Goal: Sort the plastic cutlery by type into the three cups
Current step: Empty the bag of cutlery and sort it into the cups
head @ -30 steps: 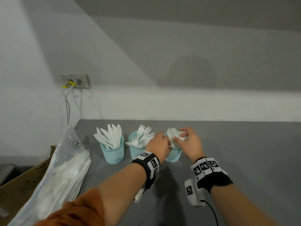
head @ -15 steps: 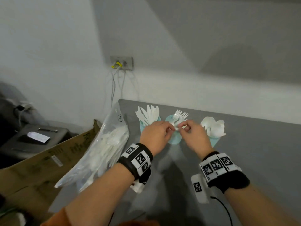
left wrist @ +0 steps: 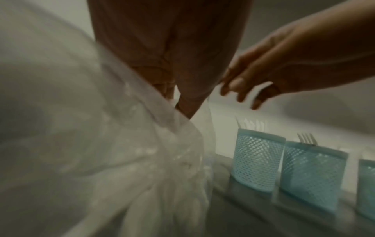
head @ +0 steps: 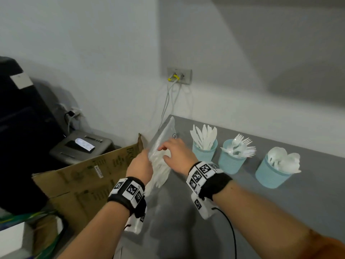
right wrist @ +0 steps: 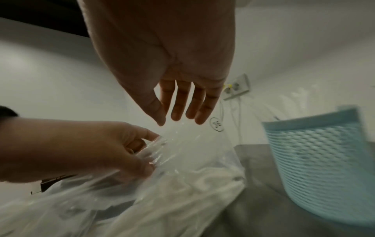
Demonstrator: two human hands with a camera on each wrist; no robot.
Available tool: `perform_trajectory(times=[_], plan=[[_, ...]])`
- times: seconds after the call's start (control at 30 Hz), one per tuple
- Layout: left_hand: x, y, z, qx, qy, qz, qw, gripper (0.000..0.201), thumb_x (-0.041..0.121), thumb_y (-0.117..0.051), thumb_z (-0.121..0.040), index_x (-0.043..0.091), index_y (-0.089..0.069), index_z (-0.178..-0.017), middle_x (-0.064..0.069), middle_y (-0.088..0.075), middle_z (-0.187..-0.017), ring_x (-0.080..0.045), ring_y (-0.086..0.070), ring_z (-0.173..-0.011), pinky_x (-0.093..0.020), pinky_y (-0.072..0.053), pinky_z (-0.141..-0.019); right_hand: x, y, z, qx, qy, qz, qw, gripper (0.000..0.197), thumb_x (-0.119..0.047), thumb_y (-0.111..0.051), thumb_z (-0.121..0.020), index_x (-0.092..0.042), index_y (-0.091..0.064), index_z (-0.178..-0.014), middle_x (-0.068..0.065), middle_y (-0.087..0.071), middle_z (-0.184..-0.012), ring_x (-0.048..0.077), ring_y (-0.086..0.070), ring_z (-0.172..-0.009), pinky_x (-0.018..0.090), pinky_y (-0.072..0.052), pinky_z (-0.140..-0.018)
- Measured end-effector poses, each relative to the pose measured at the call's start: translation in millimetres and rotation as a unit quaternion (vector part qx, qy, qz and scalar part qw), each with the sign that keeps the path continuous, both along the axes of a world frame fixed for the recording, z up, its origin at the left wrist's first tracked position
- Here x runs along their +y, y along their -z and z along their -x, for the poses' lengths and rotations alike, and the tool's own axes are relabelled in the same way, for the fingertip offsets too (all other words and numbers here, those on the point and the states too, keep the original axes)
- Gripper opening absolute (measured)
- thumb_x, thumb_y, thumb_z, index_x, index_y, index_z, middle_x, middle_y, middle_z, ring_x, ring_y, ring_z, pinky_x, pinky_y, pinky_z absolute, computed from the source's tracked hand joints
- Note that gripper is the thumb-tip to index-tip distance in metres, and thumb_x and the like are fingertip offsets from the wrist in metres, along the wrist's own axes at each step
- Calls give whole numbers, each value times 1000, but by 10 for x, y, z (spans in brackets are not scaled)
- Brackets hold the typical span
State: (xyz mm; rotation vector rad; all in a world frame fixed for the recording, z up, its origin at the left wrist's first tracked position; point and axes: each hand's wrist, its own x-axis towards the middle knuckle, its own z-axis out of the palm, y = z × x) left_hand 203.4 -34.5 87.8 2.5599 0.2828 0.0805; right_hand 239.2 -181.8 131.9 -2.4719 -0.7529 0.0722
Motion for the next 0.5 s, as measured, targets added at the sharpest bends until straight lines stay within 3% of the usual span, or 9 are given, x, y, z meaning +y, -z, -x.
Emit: perform_trajectory(times=[0.07,0.13,0.23,0.3,0.37,0.43,0.5], plan=[[33,3,70,2,21,-33,999,45,4,-46,-88,20,-52,-130,-7,-58,-117,-27,-56,-109,-38,-48,-89,88,-37,-17,-33,-21,19,999,42,-12,-54,-86,-28,-55,-124,-5,-48,-130,18,-37,-120,32,-39,-99],[95,-46,149,10,19,-58,998,44,0,-45,-83,28,-61,-113,0,-56,-106,-24,-51,-106,-37,-48,-83,74,-30,-19,-44,-24,54,997,47,-9,-53,-84,-28,-54,-127,-6,-46,-133,19,-36,-121,31,-38,-97],[195,-165,239,33,11,-83,996,40,-3,-44,-78,34,-60,-83,4,-54,-97,-22,-48,-102,-38,-46,-85,-108,36,47,-37,24,91,995,36,-14,-52,-86,-22,-56,-121,0,-50,-128,23,-40,-120,36,-41,-97],[227,-230,266,41,13,-96,994,36,0,-45,-79,33,-57,-83,4,-55,-99,-23,-50,-104,-40,-44,-89,-315,100,136,-31,90,67,993,24,-22,-50,-90,-19,-59,-112,0,-54,-119,22,-46,-114,35,-44,-92],[187,-268,262,42,40,-89,994,31,5,-49,-80,32,-59,-93,6,-56,-104,-20,-51,-107,-40,-41,-94,-550,140,243,-17,159,19,987,16,-29,-53,-91,-22,-62,-102,-2,-57,-111,17,-51,-108,33,-44,-86],[40,-287,248,39,97,-62,993,22,18,-57,-82,32,-59,-99,11,-57,-105,-15,-52,-106,-39,-36,-96,-768,148,356,3,209,-39,977,8,-31,-59,-89,-24,-62,-92,-5,-59,-104,13,-54,-97,29,-42,-81],[-178,-299,223,20,156,-10,988,12,36,-64,-82,32,-61,-93,13,-60,-98,-13,-56,-98,-39,-39,-94,-980,135,482,28,246,-115,962,6,-29,-66,-85,-24,-62,-84,-8,-62,-93,8,-54,-80,26,-39,-76]])
